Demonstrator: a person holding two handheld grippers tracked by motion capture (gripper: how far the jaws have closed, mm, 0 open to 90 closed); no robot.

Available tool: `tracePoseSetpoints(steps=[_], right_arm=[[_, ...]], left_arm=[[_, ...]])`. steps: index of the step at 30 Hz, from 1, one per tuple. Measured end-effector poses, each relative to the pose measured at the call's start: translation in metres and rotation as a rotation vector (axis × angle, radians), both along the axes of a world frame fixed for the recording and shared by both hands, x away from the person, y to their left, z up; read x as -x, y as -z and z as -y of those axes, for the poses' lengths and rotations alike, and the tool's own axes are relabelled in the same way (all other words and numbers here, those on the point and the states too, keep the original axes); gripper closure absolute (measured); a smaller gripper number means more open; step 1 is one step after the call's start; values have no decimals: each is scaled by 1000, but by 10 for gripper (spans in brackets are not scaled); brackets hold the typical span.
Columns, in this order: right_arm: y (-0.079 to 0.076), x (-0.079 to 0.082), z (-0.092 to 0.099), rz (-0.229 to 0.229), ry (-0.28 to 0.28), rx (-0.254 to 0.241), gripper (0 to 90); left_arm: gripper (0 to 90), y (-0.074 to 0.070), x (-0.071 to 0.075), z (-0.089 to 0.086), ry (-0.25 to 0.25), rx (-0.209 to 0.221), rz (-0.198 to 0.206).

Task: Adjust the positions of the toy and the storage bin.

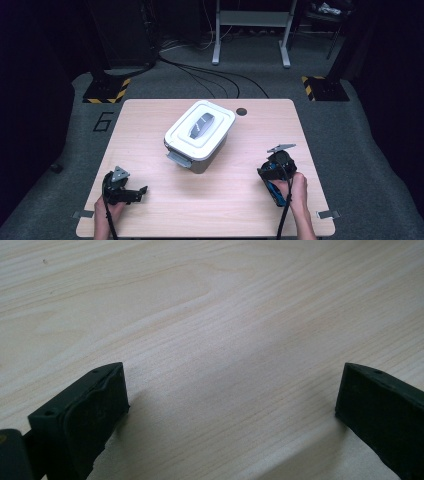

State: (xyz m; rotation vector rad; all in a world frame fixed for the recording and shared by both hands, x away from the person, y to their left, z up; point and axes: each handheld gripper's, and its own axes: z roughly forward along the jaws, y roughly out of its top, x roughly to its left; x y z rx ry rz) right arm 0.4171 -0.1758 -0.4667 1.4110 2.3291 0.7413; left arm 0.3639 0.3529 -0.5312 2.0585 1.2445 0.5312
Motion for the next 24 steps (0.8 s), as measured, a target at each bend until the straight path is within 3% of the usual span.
tracePoseSetpoints(steps=[6, 7, 8, 9, 10, 24], right_arm=[[13, -9, -6, -41, -20, 26, 242], [16, -9, -8, -44, -14, 23, 242], [19, -11, -9, -47, -15, 27, 242], [20, -11, -8, -45, -21, 24, 242], [22, -11, -9, -48, -19, 27, 242], [28, -16, -15, -45, -22, 51, 235]], left_arm=[[5, 0, 0, 0, 2, 0, -6], [5, 1, 0, 0, -4, 4, 9], [5, 0, 0, 0, 3, -1, -6], [5, 1, 0, 0, -4, 4, 8], [5, 0, 0, 0, 2, 0, -6], [5, 0, 0, 0, 1, 1, -7]])
